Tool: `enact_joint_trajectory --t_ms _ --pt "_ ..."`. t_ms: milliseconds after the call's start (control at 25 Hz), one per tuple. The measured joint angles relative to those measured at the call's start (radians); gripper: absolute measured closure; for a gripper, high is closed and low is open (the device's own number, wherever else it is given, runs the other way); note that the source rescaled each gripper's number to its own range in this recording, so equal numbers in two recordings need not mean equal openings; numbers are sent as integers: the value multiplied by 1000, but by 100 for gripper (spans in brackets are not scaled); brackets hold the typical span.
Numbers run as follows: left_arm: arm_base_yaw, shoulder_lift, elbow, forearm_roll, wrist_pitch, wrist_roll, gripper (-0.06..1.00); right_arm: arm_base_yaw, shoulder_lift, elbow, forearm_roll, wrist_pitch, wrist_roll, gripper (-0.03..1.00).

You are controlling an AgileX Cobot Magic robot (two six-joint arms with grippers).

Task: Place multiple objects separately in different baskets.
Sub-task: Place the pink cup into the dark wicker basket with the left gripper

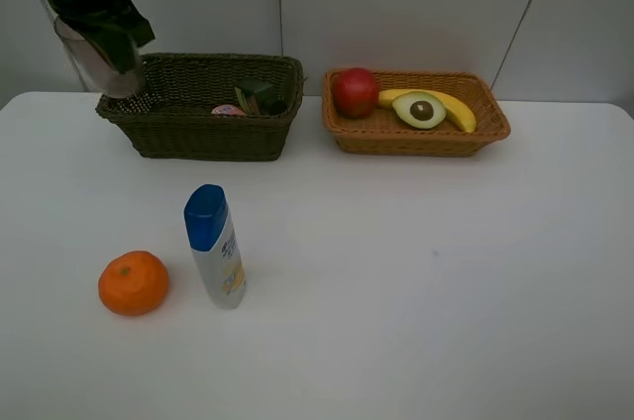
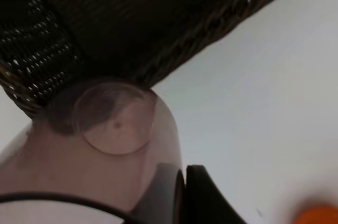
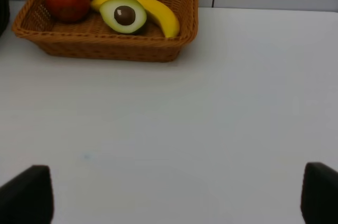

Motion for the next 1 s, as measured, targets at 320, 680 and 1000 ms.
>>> enact_joint_trajectory --t_ms 320,680,1000 --pt "0 3 -62 52 -109 11 94 0 0 0 0 0 0 -2" --pt "0 94 -62 56 -318 27 94 0 0 0 0 0 0 -2" --pt "0 198 -62 56 -402 29 94 0 0 0 0 0 0 -2"
